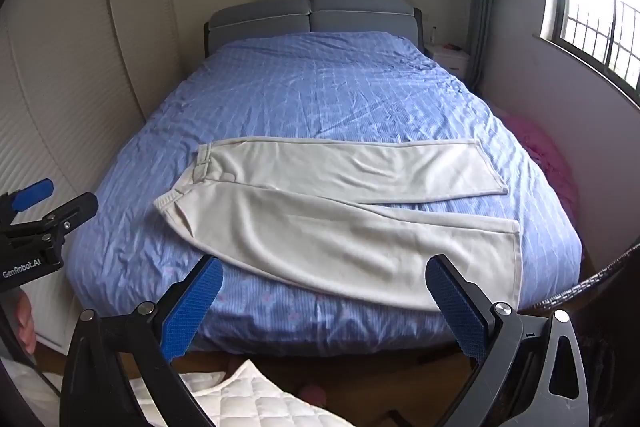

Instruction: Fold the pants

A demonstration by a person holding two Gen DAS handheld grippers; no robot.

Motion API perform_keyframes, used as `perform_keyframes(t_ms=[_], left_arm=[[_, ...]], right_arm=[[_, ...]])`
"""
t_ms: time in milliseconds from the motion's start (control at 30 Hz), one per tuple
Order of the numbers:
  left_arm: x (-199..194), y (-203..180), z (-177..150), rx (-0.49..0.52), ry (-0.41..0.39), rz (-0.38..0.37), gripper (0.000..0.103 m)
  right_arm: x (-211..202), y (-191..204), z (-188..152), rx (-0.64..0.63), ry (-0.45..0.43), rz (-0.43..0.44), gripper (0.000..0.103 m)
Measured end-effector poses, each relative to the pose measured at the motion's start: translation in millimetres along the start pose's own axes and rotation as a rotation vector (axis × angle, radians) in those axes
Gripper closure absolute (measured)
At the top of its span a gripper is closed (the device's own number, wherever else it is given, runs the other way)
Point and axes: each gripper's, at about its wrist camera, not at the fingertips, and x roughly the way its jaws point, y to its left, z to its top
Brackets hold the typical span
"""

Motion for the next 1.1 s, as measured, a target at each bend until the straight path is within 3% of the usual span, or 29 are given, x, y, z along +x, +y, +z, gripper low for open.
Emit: perform_keyframes(t_ms=[1100], left_arm=[[-5.7,1.5,-0.5,-0.004,-0.008,0.003,0.000]], right_arm=[[-2.9,6.7,3.6,-0.010,-0.015,0.008,0.000]])
